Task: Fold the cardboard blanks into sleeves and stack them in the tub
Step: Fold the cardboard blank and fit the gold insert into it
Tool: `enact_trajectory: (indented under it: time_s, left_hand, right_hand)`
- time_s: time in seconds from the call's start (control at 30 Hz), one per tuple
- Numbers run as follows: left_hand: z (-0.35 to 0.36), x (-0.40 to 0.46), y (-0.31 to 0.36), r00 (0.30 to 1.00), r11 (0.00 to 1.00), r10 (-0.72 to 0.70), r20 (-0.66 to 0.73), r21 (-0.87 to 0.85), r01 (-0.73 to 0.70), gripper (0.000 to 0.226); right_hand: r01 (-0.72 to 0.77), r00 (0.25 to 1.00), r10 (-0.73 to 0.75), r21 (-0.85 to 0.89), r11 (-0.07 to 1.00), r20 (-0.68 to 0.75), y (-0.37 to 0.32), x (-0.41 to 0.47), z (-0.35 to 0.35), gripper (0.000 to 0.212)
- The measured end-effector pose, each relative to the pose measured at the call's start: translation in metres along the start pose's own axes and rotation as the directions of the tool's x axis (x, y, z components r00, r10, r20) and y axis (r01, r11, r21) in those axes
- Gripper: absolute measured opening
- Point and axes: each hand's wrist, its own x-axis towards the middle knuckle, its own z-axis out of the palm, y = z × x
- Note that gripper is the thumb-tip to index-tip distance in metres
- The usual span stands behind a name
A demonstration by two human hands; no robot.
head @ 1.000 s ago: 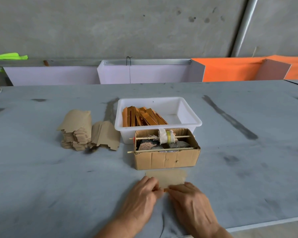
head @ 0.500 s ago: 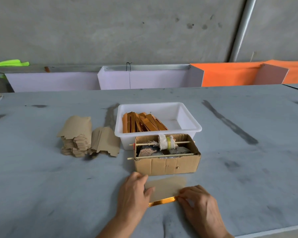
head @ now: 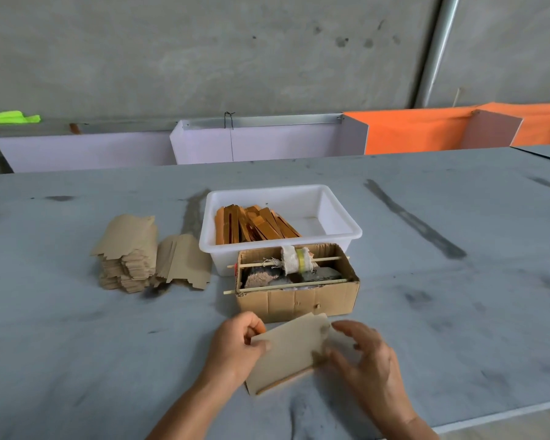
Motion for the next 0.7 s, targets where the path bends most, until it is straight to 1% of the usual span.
enact_trajectory:
  time_s: [0.03,0.1,0.13,0.2,0.23,0.27,0.4,0.47,0.57,0.63,0.7]
  left_hand:
    - [-0.002,-0.001,0.002,1.000,0.997,0.005,0.025,-0.080,-0.003,0.025]
    - [-0.005,-0.003,0.009,0.996,0.989,0.029,0.079,-0.146,-0.017,0.025]
    - [-0.007,-0.004,0.013,0.993,0.987,0.045,0.113,-0.156,-0.027,0.023]
    - [-0.009,-0.007,0.019,0.981,0.981,0.063,0.181,-0.192,-0.028,0.020]
    - [-0.011,-0.008,0.022,0.977,0.975,0.070,0.204,-0.219,-0.024,0.019]
    - [-0.012,-0.009,0.025,0.973,0.969,0.075,0.216,-0.248,-0.020,0.019]
    - [-0.018,-0.011,0.034,0.972,0.922,0.060,0.226,-0.385,0.033,0.017]
    - [-0.019,-0.012,0.037,0.974,0.900,0.035,0.224,-0.431,0.067,0.018]
    - [-0.019,-0.015,0.041,0.973,0.872,0.011,0.232,-0.478,0.104,0.021]
    - [-0.019,-0.016,0.042,0.972,0.865,0.008,0.234,-0.490,0.111,0.024]
    - [-0.018,-0.017,0.044,0.971,0.858,0.003,0.237,-0.499,0.119,0.027]
  right_hand:
    - [-0.027,1.000,0.027,0.004,1.000,-0.007,-0.003,0.004,-0.002,0.037]
    - [-0.103,0.994,0.101,0.076,0.992,0.036,-0.011,0.011,-0.007,0.043]
    - [-0.139,0.989,0.131,0.128,0.982,0.070,-0.014,0.014,-0.009,0.042]
    - [-0.194,0.976,0.164,0.230,0.954,0.142,-0.019,0.021,-0.012,0.027]
    - [-0.234,0.965,0.184,0.293,0.927,0.188,-0.021,0.024,-0.014,0.019]
    - [-0.273,0.951,0.196,0.355,0.894,0.237,-0.023,0.026,-0.015,0.016]
    - [-0.405,0.894,0.211,0.510,0.759,0.396,-0.026,0.030,-0.022,0.018]
    - [-0.444,0.868,0.197,0.532,0.721,0.457,-0.028,0.030,-0.025,0.017]
    - [-0.473,0.829,0.164,0.513,0.716,0.535,-0.033,0.029,-0.026,0.012]
    - [-0.483,0.833,0.177,0.533,0.694,0.524,-0.034,0.028,-0.025,0.013]
    - [-0.486,0.850,0.204,0.576,0.657,0.485,-0.035,0.027,-0.025,0.017]
